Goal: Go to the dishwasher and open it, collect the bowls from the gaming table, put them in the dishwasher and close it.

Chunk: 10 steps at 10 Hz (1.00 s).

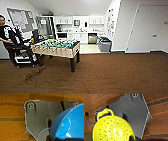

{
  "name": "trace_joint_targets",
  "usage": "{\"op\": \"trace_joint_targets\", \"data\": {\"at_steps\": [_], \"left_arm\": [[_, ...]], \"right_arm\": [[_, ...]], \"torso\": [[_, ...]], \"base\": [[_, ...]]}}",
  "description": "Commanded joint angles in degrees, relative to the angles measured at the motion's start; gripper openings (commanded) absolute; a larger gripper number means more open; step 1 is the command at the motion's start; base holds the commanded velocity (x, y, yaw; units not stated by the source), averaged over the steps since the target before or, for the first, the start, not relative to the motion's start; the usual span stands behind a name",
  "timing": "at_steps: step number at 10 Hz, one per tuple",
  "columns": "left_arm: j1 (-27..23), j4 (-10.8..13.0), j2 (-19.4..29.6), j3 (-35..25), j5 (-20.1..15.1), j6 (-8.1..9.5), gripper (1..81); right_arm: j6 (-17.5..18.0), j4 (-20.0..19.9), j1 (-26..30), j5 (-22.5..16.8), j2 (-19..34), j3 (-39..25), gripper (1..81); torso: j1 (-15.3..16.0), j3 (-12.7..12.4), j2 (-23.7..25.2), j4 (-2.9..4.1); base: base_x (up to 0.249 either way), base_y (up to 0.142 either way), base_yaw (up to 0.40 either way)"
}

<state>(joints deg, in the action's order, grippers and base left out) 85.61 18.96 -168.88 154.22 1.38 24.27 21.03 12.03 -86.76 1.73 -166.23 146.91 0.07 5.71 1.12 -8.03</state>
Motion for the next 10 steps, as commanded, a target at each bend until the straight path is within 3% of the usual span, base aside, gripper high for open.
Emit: {"op": "trace_joint_targets", "data": {"at_steps": [1,10], "left_arm": [[-1.8,-0.1,0.6,0.1,-3.0,0.16,1.0],[-1.8,-0.2,0.5,0.1,-3.0,0.16,1.0]], "right_arm": [[-0.1,0.6,3.0,-2.7,0.8,-0.1,1.0],[-0.1,0.6,2.9,-2.7,0.7,0.2,1.0]], "torso": [[0.0,0.0,0.0,0.00],[0.0,0.0,0.0,0.00]], "base": [[0.000,0.000,0.000],[0.000,0.000,0.000]]}}
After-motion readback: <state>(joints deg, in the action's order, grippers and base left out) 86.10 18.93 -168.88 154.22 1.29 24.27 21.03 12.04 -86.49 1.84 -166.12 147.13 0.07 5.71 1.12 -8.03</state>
